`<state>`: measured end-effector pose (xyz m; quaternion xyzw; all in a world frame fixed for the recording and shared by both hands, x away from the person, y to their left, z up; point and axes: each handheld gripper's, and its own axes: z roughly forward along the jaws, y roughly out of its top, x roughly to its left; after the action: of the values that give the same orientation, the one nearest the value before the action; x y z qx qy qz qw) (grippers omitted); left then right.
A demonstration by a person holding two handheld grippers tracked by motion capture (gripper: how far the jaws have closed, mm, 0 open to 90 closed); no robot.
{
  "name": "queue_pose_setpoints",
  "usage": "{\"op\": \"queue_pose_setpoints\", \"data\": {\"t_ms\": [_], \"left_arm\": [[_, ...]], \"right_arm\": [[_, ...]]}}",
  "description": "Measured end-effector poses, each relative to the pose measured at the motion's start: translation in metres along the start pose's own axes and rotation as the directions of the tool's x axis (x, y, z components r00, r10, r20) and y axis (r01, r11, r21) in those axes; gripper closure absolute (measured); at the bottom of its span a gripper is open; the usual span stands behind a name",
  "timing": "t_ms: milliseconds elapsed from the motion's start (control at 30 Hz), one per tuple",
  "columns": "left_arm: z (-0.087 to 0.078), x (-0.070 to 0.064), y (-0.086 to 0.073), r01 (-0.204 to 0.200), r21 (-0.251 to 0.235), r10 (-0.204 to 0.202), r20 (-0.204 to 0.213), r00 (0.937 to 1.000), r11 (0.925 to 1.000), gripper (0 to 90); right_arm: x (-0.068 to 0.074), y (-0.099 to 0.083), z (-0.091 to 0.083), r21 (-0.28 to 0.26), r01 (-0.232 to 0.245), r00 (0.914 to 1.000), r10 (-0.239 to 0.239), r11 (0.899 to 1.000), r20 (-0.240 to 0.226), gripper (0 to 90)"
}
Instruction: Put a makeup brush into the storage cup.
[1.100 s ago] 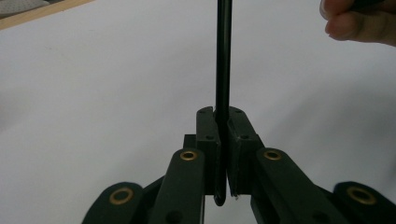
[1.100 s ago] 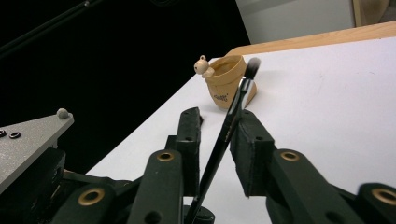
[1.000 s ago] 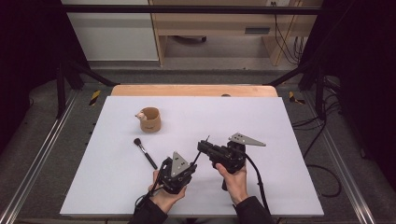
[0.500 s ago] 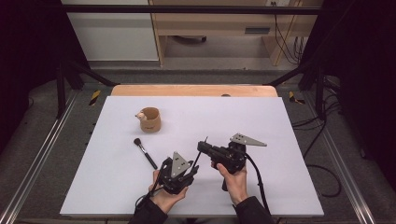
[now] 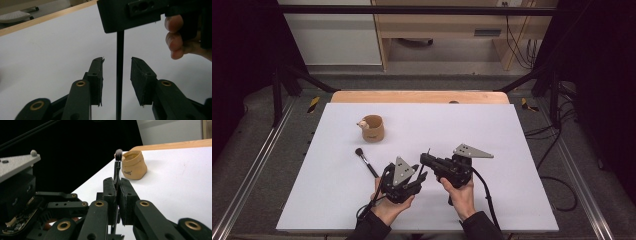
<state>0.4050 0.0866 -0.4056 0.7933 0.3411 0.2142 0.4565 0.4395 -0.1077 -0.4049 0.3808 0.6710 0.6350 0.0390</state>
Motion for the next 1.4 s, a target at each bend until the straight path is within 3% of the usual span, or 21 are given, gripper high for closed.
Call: {"op": "queue_pose_setpoints", "data": {"t_ms": [767,1000,1400], "left_arm": [[-0.002,0.001,0.003,0.007,-0.021,-0.007,0.003,1.0000,0.9998,83.6],[-0.002,0.002,0.003,0.018,-0.017,-0.018,0.001,0.9998,0.9997,84.4],[-0.005,0.015,0.000,0.048,-0.014,-0.048,-0.024,0.9986,0.9987,84.5]], "right_arm": [[0.005,-0.003,0.004,0.019,0.023,0.9995,-0.023,1.000,-0.020,85.3],[0.006,-0.003,0.005,0.022,0.025,0.9995,-0.025,0.999,-0.017,84.8],[0.004,0.001,-0.005,-0.027,0.041,0.9988,-0.040,0.999,0.028,61.6]]}}
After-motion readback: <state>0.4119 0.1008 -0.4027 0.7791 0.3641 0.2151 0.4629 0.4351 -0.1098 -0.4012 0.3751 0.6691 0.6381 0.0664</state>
